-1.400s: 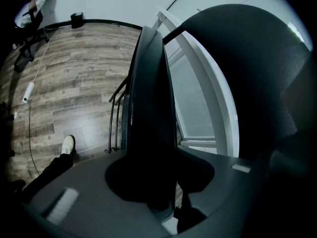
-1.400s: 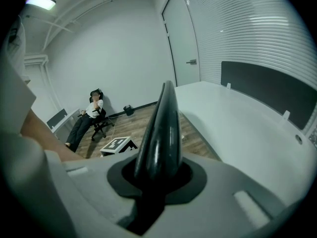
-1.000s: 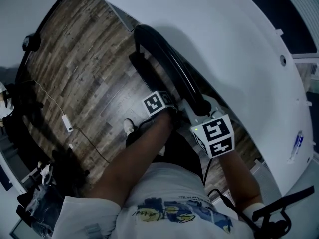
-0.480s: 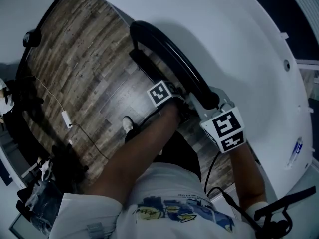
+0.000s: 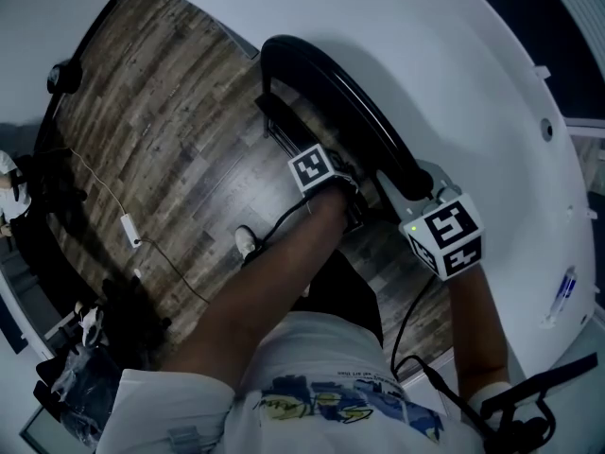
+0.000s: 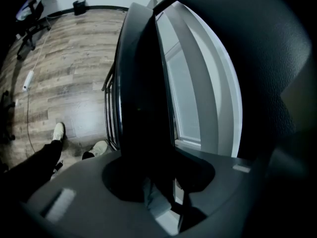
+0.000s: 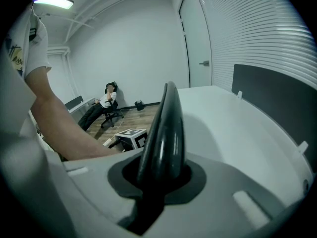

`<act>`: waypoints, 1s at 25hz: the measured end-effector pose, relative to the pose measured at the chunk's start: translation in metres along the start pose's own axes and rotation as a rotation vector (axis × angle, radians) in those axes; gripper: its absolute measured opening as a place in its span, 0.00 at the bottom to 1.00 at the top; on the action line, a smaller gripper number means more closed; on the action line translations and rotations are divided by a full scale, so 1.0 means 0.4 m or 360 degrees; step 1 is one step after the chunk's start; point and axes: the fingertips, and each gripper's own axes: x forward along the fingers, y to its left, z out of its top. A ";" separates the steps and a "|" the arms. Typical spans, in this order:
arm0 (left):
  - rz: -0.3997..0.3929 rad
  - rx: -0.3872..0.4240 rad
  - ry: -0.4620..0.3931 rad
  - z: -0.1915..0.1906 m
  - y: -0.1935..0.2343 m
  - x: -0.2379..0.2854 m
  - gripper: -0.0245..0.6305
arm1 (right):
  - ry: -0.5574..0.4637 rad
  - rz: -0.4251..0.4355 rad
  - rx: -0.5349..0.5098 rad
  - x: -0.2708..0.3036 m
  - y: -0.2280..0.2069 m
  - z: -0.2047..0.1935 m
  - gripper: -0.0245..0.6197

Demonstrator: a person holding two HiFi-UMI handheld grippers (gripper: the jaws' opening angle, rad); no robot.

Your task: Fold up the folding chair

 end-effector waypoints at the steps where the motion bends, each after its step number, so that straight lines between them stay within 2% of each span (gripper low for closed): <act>1: -0.0013 0.0026 0.0011 0.000 -0.002 0.001 0.26 | -0.0003 0.0000 0.0000 0.000 -0.004 0.000 0.13; 5: -0.0136 0.0135 0.0054 0.009 -0.013 0.012 0.30 | -0.0008 0.0009 0.0006 0.005 -0.023 -0.003 0.13; 10: -0.0273 0.0366 0.0086 0.006 -0.030 0.009 0.37 | -0.0005 0.0021 0.0024 0.001 -0.030 -0.008 0.13; 14: -0.0294 0.0563 0.0028 0.014 -0.040 -0.036 0.37 | -0.0025 0.0010 0.0038 0.002 -0.040 -0.009 0.15; 16: -0.0314 0.0611 0.0014 0.016 -0.029 -0.059 0.41 | -0.0021 -0.0009 0.0052 0.005 -0.055 -0.011 0.16; 20: -0.0410 0.0670 -0.0021 0.021 -0.010 -0.105 0.41 | -0.0019 -0.0009 0.0091 0.006 -0.082 -0.010 0.17; 25: -0.0505 0.0747 -0.0141 0.044 0.001 -0.178 0.41 | -0.0011 -0.0033 0.0105 0.005 -0.101 -0.010 0.20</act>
